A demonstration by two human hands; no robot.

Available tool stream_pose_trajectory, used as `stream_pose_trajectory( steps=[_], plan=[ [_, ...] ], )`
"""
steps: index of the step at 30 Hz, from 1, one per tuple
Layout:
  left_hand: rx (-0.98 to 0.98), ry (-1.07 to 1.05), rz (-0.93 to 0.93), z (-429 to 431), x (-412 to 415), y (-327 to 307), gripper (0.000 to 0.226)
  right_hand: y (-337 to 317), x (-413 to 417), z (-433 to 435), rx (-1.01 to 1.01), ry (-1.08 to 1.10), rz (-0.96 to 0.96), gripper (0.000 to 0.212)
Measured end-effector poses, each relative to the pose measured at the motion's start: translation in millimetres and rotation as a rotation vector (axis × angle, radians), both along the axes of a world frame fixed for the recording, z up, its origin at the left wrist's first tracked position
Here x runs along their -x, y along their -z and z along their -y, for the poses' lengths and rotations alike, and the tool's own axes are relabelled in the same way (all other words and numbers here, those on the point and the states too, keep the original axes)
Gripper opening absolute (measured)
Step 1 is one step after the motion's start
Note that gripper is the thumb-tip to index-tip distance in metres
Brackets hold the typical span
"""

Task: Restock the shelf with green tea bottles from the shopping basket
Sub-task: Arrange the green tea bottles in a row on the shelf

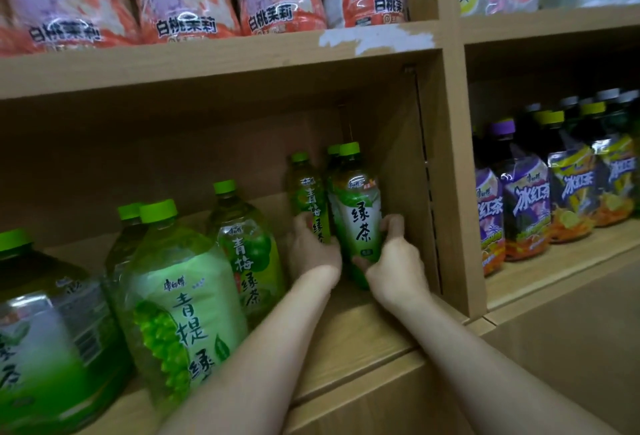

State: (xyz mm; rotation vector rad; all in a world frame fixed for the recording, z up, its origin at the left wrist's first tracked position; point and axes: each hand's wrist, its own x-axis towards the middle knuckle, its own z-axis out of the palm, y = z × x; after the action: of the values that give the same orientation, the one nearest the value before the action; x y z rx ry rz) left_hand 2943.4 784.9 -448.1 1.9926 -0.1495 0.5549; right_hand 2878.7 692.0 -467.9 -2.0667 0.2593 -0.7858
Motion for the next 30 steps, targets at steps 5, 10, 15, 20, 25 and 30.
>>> stream_pose_trajectory(
  steps=[5,10,15,20,25,30],
  plan=[
    [0.046,0.310,-0.005,3.2,19.4,10.6,0.040,1.7,-12.5,0.9,-0.066,-0.037,0.023,0.040],
    [-0.109,0.141,0.033,14.5,1.0,7.2,0.033,2.3,-6.9,4.8,-0.078,-0.063,-0.032,0.052],
    [-0.219,0.057,0.079,26.4,-9.4,2.5,0.033,2.5,2.8,7.3,-0.036,-0.113,-0.122,0.073],
    [-0.258,0.067,-0.033,24.8,-4.7,-5.3,0.035,3.9,23.1,4.2,-0.141,-0.160,-0.043,0.065],
    [-0.254,0.122,0.112,-10.9,70.0,-30.1,0.024,-2.4,45.8,-0.9,-0.213,-0.241,0.099,0.062],
    [-0.311,-0.121,0.655,-101.8,152.3,-36.0,0.036,-19.6,73.0,-33.6,-0.283,-0.472,0.145,0.075]
  ],
)
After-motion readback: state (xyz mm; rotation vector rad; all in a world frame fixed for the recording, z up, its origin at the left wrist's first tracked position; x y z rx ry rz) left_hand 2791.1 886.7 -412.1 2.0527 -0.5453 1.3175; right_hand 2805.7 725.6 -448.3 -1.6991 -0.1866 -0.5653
